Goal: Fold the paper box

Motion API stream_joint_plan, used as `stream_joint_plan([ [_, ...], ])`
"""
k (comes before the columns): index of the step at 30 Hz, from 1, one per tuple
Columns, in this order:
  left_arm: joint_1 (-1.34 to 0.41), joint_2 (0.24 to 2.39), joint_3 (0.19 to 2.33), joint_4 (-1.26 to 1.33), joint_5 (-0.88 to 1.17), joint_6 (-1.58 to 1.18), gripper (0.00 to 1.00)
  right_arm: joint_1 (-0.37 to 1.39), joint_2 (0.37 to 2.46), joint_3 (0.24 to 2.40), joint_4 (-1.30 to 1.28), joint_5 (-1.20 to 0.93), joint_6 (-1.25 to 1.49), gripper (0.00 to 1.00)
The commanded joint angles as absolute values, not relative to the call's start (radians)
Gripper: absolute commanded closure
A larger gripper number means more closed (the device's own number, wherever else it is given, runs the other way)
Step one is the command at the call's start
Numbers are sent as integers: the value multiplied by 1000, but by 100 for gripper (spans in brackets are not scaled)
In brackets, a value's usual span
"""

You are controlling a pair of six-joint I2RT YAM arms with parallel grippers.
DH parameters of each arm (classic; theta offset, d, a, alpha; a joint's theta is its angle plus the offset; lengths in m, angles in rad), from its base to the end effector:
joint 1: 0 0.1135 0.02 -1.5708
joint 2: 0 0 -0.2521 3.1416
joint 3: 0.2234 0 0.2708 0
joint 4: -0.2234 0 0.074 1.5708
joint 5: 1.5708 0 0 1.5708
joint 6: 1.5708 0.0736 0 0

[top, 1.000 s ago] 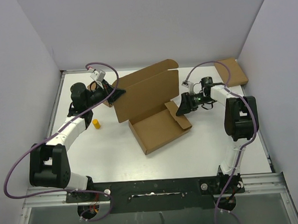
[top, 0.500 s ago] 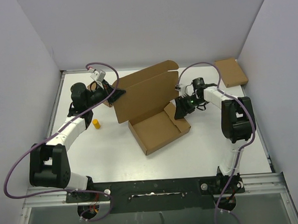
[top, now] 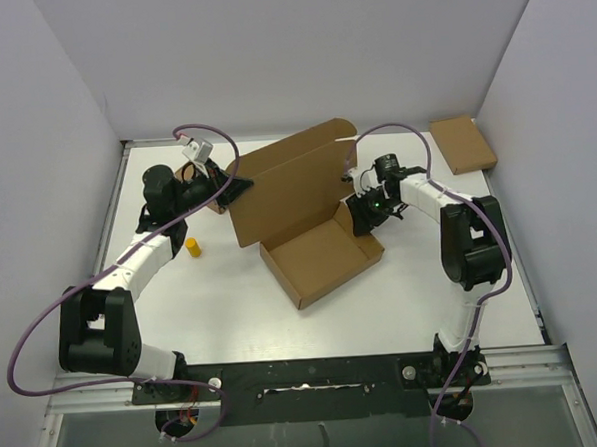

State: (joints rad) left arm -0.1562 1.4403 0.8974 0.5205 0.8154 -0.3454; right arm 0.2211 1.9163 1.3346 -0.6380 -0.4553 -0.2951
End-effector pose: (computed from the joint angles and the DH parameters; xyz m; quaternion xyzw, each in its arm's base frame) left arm 0.3559 -0.1103 0.2756 0.2140 0.6796 -0.4339 0.5514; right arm 0.3902 0.1209 0.1242 -0.2829 0.9174 0.2158 0.1782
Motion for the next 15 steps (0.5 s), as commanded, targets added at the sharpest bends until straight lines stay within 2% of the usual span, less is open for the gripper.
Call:
stream_joint_plan([
  [1,-166,1420,907,589,812,-361,100,238,1884,1325,-591,-340,-337,63],
  [5,-173,1414,908,585,807,-358,100,256,1880,1312,-565,-277,-355,66],
  [8,-175,1412,907,581,805,-356,100,271,1870,1296,-533,-206,-370,81],
  [11,-180,1413,907,580,805,-355,100,283,1861,1283,-510,-128,-388,99],
  [15,-186,1413,906,577,805,-351,100,297,1858,1269,-478,-9,-411,100],
])
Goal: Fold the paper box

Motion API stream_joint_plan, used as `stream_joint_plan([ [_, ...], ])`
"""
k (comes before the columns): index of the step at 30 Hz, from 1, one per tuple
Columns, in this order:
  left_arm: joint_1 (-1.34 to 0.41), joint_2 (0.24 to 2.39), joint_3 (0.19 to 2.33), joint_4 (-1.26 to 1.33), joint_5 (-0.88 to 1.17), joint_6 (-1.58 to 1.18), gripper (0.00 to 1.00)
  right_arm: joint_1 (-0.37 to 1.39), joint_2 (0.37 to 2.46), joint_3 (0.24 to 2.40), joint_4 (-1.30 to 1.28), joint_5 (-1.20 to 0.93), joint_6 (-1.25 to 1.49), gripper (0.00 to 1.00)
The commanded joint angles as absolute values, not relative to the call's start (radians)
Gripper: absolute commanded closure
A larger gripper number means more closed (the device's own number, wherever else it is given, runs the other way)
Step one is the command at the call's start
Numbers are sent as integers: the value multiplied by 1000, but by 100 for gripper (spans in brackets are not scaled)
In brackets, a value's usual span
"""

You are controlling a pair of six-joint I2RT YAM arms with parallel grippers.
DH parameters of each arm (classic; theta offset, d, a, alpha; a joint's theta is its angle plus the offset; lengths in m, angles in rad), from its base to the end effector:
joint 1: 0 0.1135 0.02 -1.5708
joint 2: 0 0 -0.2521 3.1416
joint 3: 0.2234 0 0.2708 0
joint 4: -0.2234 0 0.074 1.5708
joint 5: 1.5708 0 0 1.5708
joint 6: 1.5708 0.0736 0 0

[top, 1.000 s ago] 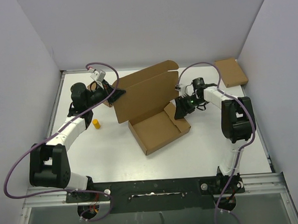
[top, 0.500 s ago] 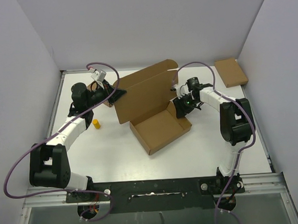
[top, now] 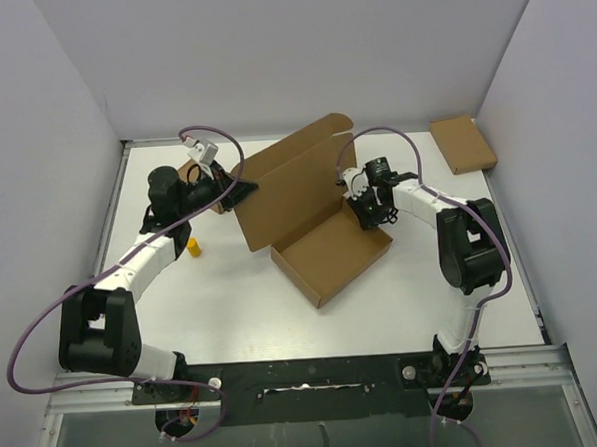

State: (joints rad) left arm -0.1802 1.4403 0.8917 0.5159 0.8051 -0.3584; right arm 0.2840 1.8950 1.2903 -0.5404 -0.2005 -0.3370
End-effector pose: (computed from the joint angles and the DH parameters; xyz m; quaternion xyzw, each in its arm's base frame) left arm 0.3533 -0.1183 0.2728 0.2125 0.6828 -0.4416 0.5419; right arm 0.3914 0.1295 0.1186 -0.3173 0.9196 0.0922 0.2127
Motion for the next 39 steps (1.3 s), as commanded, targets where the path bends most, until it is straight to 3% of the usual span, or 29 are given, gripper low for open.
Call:
stream_joint_plan([
  [1,-187,1413,907,575,805,-349,100,297,1860,1269,-476,-5,-414,100],
  [6,-194,1413,907,568,804,-344,100,294,1863,1269,-485,-57,-411,98],
  [11,-196,1411,907,559,799,-336,100,267,1836,1275,-500,-168,-388,75],
  [21,-196,1417,907,558,796,-333,100,166,1742,1245,-509,-466,-375,52],
  [32,-195,1437,906,571,802,-328,100,31,1648,1214,-551,-822,-455,43],
  [39,-182,1556,968,617,819,-346,100,-45,1564,1176,-503,-977,-422,41],
])
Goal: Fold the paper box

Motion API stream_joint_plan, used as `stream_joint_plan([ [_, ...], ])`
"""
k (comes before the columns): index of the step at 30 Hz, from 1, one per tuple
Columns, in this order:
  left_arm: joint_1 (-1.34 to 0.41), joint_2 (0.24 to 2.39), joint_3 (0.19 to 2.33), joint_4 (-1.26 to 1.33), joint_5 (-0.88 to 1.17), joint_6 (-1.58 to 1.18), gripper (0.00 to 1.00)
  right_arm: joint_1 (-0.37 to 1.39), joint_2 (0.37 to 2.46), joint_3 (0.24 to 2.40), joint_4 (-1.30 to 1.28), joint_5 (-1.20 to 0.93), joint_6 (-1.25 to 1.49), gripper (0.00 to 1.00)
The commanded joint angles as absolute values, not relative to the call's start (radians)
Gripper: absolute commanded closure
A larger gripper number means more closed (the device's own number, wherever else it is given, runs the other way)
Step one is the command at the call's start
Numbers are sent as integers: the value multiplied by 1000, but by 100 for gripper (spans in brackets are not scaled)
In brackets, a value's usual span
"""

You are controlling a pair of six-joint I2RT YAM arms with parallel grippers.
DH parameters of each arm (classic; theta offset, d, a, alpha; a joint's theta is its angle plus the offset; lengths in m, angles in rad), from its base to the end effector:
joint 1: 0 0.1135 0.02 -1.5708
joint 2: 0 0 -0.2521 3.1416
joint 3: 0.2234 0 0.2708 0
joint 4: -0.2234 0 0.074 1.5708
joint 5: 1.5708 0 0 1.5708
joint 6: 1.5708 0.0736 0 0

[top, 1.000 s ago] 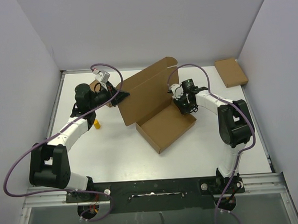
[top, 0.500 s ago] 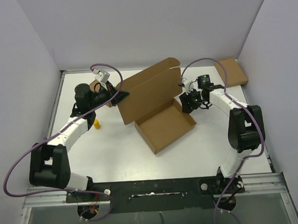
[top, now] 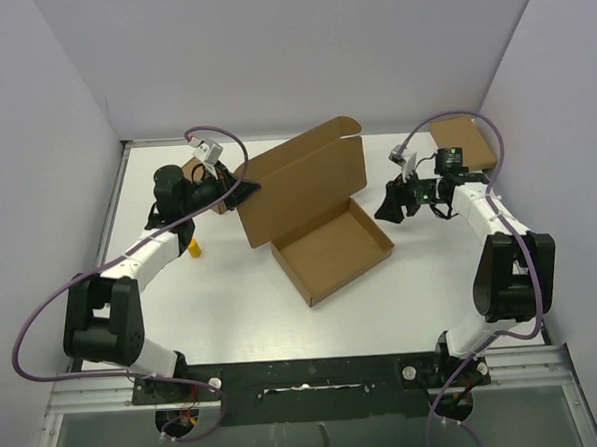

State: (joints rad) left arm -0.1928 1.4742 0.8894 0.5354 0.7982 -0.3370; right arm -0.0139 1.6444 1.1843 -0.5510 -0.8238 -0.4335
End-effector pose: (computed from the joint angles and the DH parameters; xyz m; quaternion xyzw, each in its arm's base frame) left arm 0.3572 -0.1234 0.2625 0.2191 0.6850 -0.4380 0.5394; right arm 0.3683 0.0489 0.1963 -0.2916 0.8384 0.3190 0.3322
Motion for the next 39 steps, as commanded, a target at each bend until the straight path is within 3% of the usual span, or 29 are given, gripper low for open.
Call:
stream_joint_plan([
  [1,-181,1580,992,607,823,-341,100,-54,1560,1172,-497,-982,-416,41],
  [7,-179,1753,1182,487,830,-297,97,-87,1554,1165,-489,-993,-397,41],
  [15,-178,1822,1373,344,731,-275,56,-100,1537,1162,-483,-996,-380,41],
  [21,-156,1685,1307,239,562,-234,39,-114,1510,1153,-469,-1023,-354,40],
  [33,-62,1105,865,-80,236,-273,31,-119,1481,1131,-443,-1073,-318,39],
  [39,-57,979,743,-244,125,-378,31,-120,1490,1129,-446,-1077,-322,39],
])
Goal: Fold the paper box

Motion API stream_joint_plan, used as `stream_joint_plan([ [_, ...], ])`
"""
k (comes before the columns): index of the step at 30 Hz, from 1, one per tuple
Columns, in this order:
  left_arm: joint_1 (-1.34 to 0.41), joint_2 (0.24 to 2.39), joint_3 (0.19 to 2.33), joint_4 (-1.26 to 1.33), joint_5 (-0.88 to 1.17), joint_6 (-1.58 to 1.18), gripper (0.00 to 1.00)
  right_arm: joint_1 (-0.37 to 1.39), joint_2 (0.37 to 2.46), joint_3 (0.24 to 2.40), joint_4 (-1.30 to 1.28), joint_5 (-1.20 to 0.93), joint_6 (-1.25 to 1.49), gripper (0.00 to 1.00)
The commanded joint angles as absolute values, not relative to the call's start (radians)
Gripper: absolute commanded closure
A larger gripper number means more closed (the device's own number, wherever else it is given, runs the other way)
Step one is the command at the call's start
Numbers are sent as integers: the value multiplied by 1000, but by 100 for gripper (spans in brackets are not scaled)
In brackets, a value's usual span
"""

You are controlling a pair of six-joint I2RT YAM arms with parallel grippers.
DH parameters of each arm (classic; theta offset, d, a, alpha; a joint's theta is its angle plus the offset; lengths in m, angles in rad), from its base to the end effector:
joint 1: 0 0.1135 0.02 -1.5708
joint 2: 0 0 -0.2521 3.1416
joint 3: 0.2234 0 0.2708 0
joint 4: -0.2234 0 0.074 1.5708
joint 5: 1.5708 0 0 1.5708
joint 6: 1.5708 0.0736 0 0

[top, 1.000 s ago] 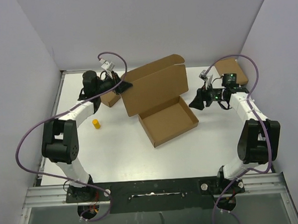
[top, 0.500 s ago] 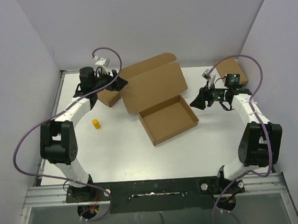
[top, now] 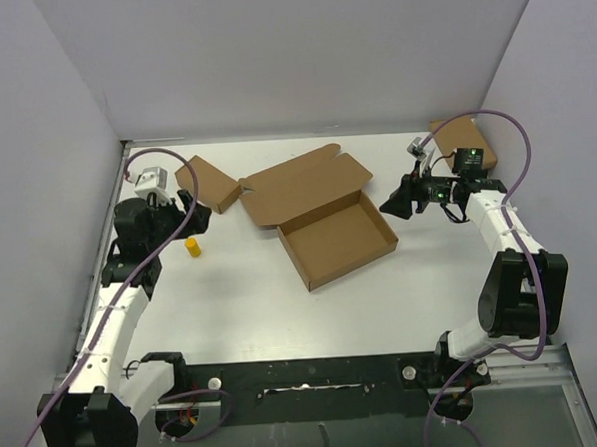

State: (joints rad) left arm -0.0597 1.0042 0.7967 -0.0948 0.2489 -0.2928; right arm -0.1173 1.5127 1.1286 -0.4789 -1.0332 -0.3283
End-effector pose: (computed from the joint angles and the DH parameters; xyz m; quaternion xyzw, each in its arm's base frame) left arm 0.2926 -0.0357 0.2872 -0.0199 0.8024 -0.2015 0.5613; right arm 0.3503 0.0224 0.2370 -0.2561 0.7931 0.3853 0.3963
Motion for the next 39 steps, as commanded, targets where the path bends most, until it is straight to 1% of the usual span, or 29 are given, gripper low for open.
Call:
stream_joint_plan([
  [1,-57,976,739,-268,101,-400,31,-119,1492,1129,-446,-1078,-322,39],
  [6,-57,1038,773,-379,-43,-465,30,-117,1500,1129,-449,-1077,-325,39],
  [10,-57,1157,839,-483,-174,-518,30,-114,1505,1129,-449,-1074,-328,39],
  [12,-58,1232,875,-516,-203,-538,30,-113,1508,1129,-451,-1073,-330,39],
  [16,-65,1355,951,-554,-222,-559,31,-109,1510,1129,-455,-1071,-332,39],
  [24,-72,1498,1013,-487,-192,-567,34,-104,1513,1127,-454,-1070,-333,39],
  [26,-72,1529,1023,-484,-192,-569,40,-104,1513,1127,-454,-1071,-334,39],
  [30,-72,1568,1026,-470,-198,-572,46,-104,1515,1127,-454,-1071,-334,39],
  [33,-72,1585,1026,-458,-198,-573,55,-101,1515,1127,-455,-1072,-336,39],
  [35,-71,1594,1028,-454,-197,-576,58,-101,1516,1127,-454,-1072,-336,39],
  [37,-71,1603,1032,-455,-196,-583,63,-100,1516,1127,-456,-1072,-336,39],
  [39,-69,1602,1027,-451,-196,-588,72,-98,1516,1127,-456,-1072,-336,39],
])
